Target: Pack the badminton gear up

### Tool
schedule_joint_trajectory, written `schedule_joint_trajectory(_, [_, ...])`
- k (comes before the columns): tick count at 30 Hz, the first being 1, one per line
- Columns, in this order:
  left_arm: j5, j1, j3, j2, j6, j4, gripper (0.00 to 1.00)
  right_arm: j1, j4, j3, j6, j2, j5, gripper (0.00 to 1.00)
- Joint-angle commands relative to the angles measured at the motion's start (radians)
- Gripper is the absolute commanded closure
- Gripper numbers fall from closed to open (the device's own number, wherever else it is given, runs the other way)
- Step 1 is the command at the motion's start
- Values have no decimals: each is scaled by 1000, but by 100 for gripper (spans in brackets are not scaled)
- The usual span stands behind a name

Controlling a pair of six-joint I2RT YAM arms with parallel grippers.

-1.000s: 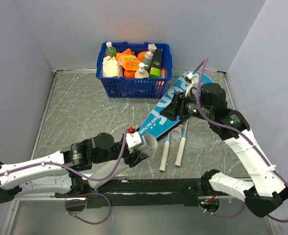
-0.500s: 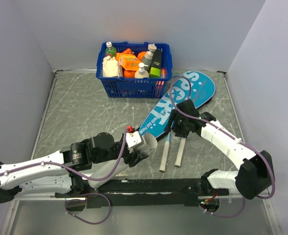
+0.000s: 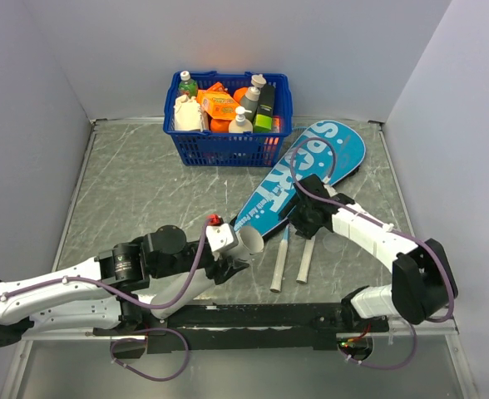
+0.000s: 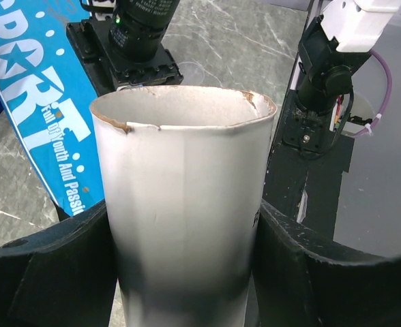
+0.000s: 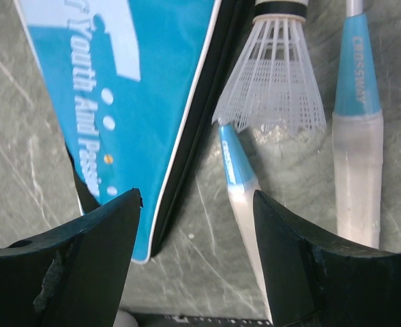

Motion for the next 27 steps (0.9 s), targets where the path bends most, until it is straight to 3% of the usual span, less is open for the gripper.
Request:
schedule_joint_trajectory(1, [13, -4, 23, -14, -2, 8, 98, -6, 54, 10, 74, 41, 69, 26])
schedule_joint_trajectory(18, [16, -4, 18, 24, 6, 15, 98, -109, 84, -21, 66, 64, 165, 26])
schedule_joint_trajectory(27, [15, -4, 17, 38, 7, 16, 98, -164, 101, -16, 45, 71, 202, 36])
